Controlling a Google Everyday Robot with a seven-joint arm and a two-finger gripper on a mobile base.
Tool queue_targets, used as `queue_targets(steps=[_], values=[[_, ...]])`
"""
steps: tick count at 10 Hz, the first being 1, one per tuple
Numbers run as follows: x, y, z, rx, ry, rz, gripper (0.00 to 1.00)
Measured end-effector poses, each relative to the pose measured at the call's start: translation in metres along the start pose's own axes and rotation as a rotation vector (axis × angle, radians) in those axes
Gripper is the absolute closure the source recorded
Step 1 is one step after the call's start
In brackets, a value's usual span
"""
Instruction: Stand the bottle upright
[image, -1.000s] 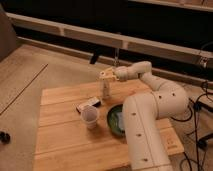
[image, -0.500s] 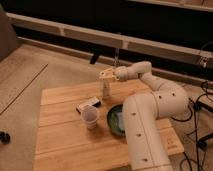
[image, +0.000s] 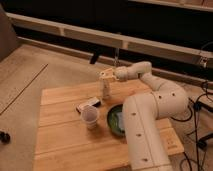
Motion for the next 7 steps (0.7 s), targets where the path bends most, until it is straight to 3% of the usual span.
queue_targets(steps=[7], values=[[0.0000,0.0000,0.0000,0.000,0.000,0.000,0.20]])
